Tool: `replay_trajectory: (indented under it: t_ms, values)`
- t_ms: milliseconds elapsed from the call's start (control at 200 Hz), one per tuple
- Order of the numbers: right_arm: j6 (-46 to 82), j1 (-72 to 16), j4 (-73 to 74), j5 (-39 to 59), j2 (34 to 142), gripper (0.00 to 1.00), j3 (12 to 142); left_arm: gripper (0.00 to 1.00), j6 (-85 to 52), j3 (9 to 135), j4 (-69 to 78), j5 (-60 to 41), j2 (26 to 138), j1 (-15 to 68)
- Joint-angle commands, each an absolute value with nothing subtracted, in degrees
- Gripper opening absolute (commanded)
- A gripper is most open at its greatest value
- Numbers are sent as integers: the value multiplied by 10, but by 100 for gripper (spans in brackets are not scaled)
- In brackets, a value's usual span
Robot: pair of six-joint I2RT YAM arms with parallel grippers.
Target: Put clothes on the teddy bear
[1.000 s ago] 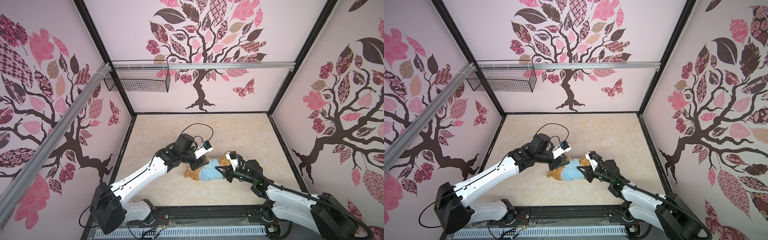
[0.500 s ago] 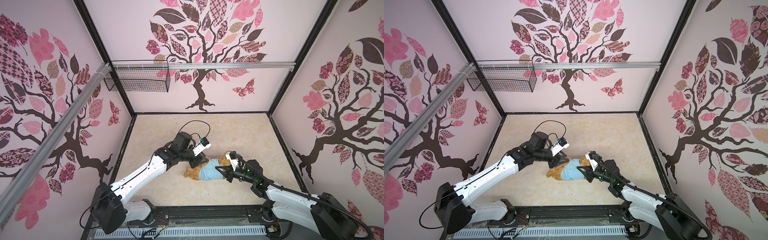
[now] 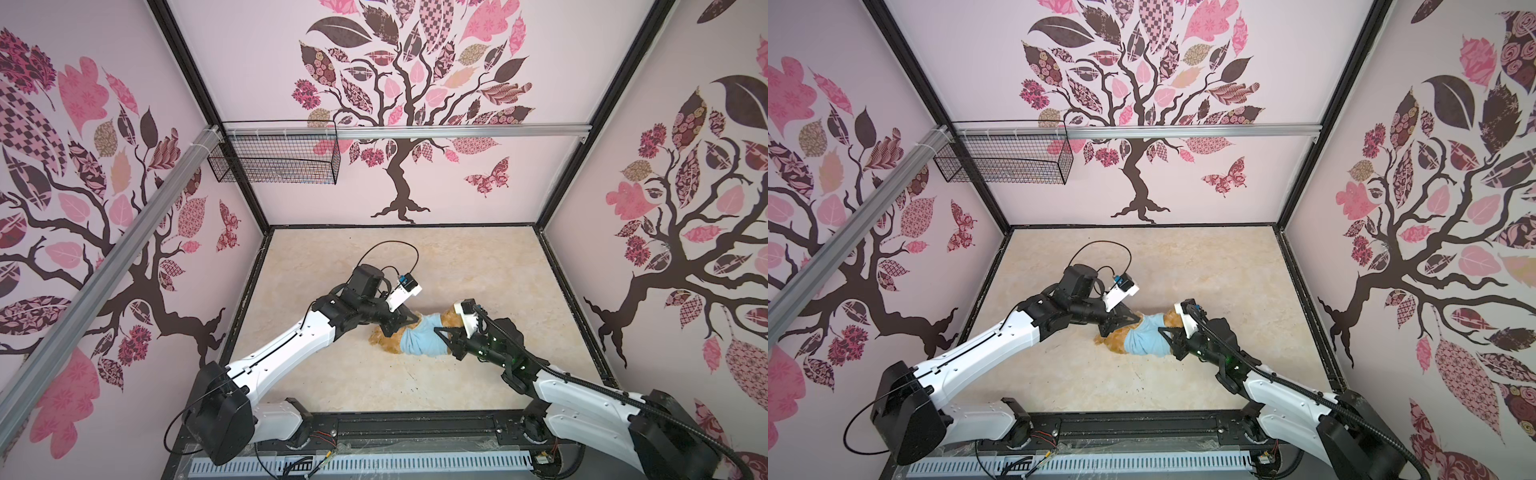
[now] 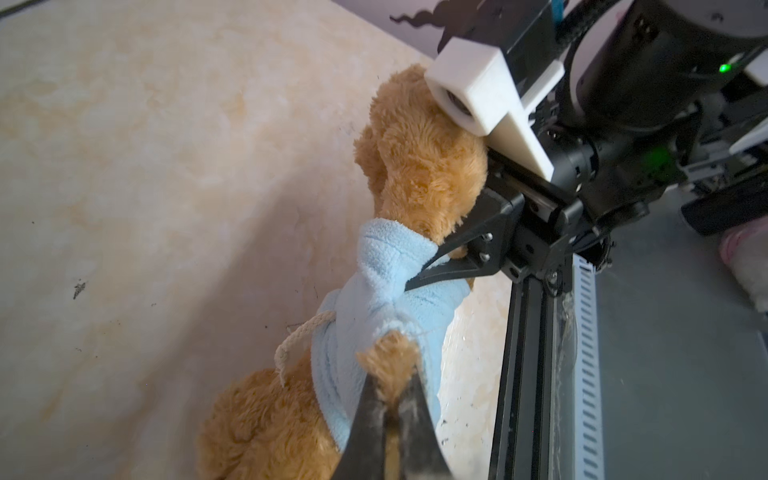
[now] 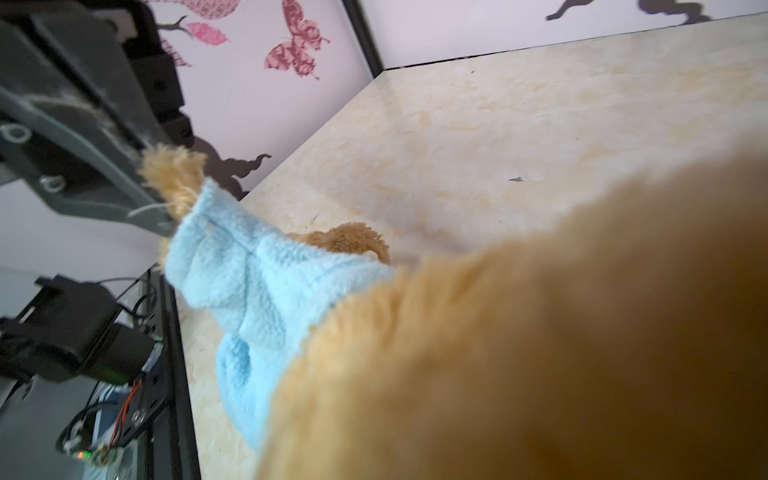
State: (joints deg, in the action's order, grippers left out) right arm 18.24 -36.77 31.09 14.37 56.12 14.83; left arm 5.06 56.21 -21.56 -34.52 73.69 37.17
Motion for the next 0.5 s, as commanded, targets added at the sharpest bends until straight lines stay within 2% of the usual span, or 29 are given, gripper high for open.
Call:
replay_trajectory:
  t_ms: [0, 105, 350, 495]
  values:
    - [206, -359, 150, -22, 549, 18, 169, 0, -68, 515, -75, -422, 692, 336]
    - [211, -359, 125, -37, 529, 21, 167, 0, -111, 502, -29, -432, 696, 326]
    - [154, -360, 106, -10, 442, 55, 180, 0, -62, 548, -137, -380, 752, 326]
    - [115, -367, 108, 22, 412, 66, 195, 0, -56, 561, -156, -385, 770, 327]
